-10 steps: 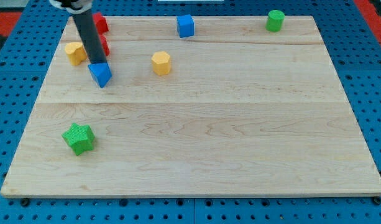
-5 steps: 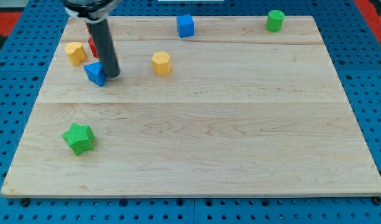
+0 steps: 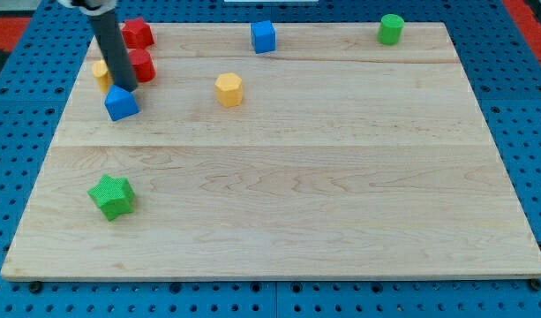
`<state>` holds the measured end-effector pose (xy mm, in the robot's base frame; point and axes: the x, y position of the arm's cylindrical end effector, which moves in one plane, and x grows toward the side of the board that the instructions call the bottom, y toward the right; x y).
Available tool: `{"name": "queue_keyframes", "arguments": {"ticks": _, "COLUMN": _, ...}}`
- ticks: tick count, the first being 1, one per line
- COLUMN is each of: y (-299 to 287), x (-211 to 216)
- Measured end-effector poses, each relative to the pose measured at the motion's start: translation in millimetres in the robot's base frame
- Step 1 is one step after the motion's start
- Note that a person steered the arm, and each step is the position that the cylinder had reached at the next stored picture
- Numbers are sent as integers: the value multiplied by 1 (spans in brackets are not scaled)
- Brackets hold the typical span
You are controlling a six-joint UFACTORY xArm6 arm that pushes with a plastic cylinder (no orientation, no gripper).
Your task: Slide the blue triangle left a bit
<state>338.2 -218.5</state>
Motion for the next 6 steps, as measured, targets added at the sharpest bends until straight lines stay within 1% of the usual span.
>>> {"name": "queue_keyframes", "arguments": {"ticks": 3, "y": 2, "x": 0}}
{"name": "queue_keyframes", "arguments": {"ticks": 4, "y": -22, "x": 0}}
{"name": "queue_keyframes", "arguments": {"ticks": 5, "y": -22, "x": 10}}
{"name": "queue_keyframes", "arguments": {"ticks": 6, "y": -56, "x": 13}}
